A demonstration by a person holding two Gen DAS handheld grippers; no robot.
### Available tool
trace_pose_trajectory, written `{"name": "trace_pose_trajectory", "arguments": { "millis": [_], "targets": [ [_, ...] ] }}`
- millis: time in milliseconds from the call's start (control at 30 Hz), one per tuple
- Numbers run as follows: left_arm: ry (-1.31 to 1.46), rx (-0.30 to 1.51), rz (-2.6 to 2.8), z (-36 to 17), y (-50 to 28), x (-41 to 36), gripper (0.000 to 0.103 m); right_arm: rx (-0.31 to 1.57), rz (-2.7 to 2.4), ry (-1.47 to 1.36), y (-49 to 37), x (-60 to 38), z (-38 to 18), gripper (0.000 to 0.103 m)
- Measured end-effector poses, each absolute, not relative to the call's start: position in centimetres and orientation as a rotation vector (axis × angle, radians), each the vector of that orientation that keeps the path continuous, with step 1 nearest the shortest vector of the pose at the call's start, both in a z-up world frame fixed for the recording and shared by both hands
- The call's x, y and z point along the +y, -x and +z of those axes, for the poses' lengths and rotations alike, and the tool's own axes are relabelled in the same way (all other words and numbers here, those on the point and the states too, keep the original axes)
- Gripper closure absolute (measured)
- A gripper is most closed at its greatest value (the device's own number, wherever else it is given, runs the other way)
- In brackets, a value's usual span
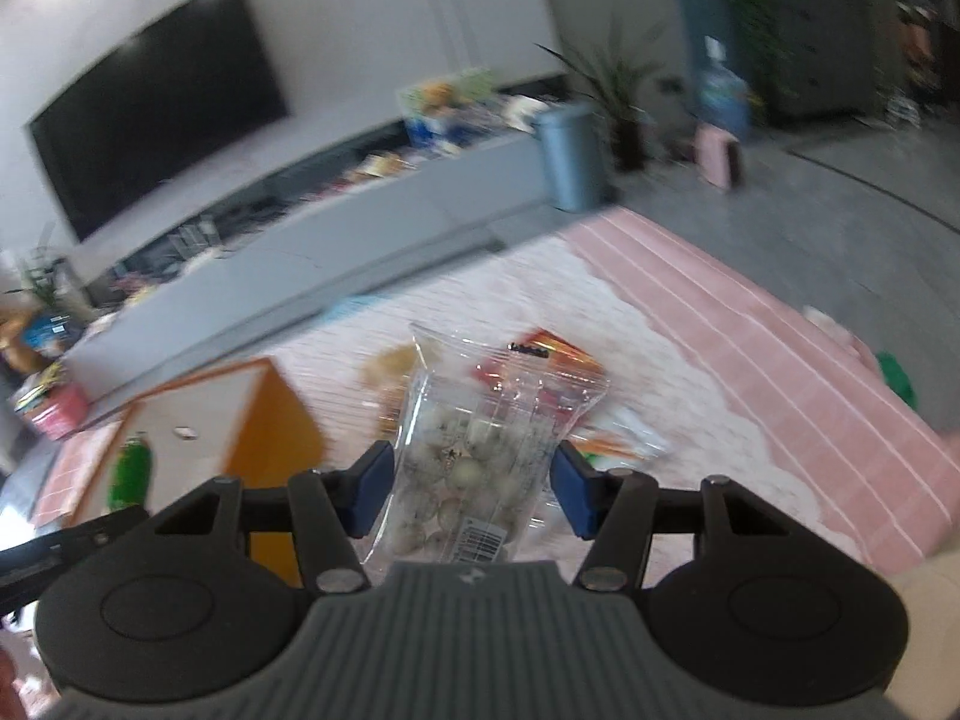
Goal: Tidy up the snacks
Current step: 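Carry the sausage and clear bag over the box and lower them in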
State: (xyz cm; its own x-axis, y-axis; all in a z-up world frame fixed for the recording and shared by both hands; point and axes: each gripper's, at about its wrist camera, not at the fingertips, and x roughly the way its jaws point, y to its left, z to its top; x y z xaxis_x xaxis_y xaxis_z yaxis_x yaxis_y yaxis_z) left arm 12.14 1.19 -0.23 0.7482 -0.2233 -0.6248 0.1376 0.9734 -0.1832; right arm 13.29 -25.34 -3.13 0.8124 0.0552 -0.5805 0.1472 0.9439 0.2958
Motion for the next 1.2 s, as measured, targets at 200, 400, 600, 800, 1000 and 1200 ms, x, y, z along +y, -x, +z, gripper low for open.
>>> {"name": "trace_pose_trajectory", "arguments": {
  "millis": [200,400,600,800,1000,1200],
  "targets": [
    [0.161,0.684,-0.181,1.0,-12.2,4.5,0.079,0.585,0.107,-0.292,-13.8,-20.8,-1.0,0.047],
    [0.17,0.68,-0.171,1.7,-12.4,7.1,0.079,0.555,0.281,-0.246,-14.3,-15.9,0.4,0.047],
    [0.195,0.715,-0.169,1.0,-13.4,9.4,0.079,0.57,0.432,-0.2,-15.3,-11.9,0.3,0.048],
    [0.189,0.759,-0.15,0.1,-14.6,11.5,0.079,0.631,0.527,-0.185,-17.6,-9.5,-0.7,0.048],
    [0.198,0.817,-0.141,-1.2,-16.3,13.7,0.079,0.718,0.6,-0.183,-20.6,-7.6,-2.1,0.048],
    [0.197,0.885,-0.156,-3.6,-18.4,14.3,0.079,0.793,0.585,-0.101,-23.6,-5.1,-3.9,0.048]
  ]
}}
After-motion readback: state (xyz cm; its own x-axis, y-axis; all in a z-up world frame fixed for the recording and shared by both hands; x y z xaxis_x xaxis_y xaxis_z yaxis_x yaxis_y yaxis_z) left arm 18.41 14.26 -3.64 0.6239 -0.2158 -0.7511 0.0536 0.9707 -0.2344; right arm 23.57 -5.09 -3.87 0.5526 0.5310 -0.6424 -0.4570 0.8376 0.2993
